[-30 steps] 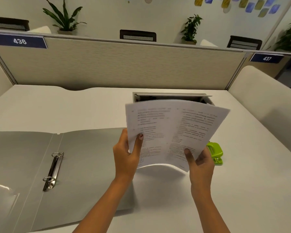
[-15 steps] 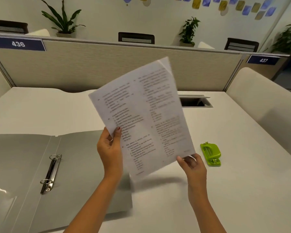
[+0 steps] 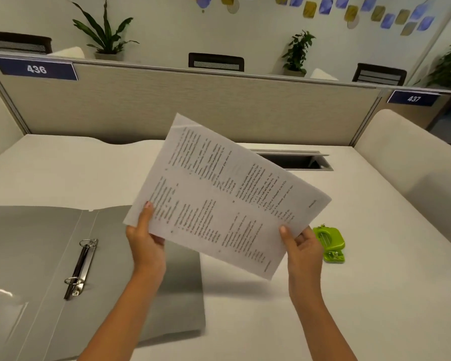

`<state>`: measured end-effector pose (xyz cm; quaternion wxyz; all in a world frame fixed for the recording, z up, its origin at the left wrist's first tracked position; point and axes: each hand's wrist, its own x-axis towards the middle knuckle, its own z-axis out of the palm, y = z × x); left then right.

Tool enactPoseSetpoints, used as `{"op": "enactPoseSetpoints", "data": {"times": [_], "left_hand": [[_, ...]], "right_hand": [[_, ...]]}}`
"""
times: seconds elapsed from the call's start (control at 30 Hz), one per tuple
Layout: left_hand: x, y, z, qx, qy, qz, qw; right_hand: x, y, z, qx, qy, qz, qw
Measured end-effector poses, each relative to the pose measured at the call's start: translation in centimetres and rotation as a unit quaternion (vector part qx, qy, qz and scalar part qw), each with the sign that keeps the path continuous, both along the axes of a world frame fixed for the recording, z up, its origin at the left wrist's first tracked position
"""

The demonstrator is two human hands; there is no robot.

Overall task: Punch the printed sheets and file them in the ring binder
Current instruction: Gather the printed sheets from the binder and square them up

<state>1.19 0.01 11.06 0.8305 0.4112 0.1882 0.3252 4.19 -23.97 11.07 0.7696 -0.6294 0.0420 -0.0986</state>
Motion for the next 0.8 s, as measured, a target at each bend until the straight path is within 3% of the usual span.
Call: {"op": "enactPoseSetpoints", "data": {"times": [0.17, 0.27, 0.47, 0.63, 0.8], "left_hand": [[-1.1, 3.4, 0.0, 0.256, 0.056, -0.065, 0.963], [-1.0, 3.4, -0.2, 0.347, 0.068, -0.06, 0.934], [-1.1, 2.1, -1.8, 0.373, 0.109, -0.011, 0.921], [-1.4, 1.0, -3.2, 0.363, 0.108, -0.034, 0.925], [-1.6, 0.3, -2.6, 0.37, 0.093, 0.003, 0.924]], "right_hand": [[1.2, -0.7, 0.5, -0.074, -0.049, -0.026, 0.996], [1.4, -0.4, 0.7, -0.087, -0.075, -0.037, 0.993], [1.0, -0.3, -1.3, -0.09, -0.056, -0.021, 0.994], [0.7, -1.0, -3.7, -0.088, -0.01, -0.016, 0.996], [0.7, -1.0, -3.0, -0.074, -0.022, -0.03, 0.997]]}}
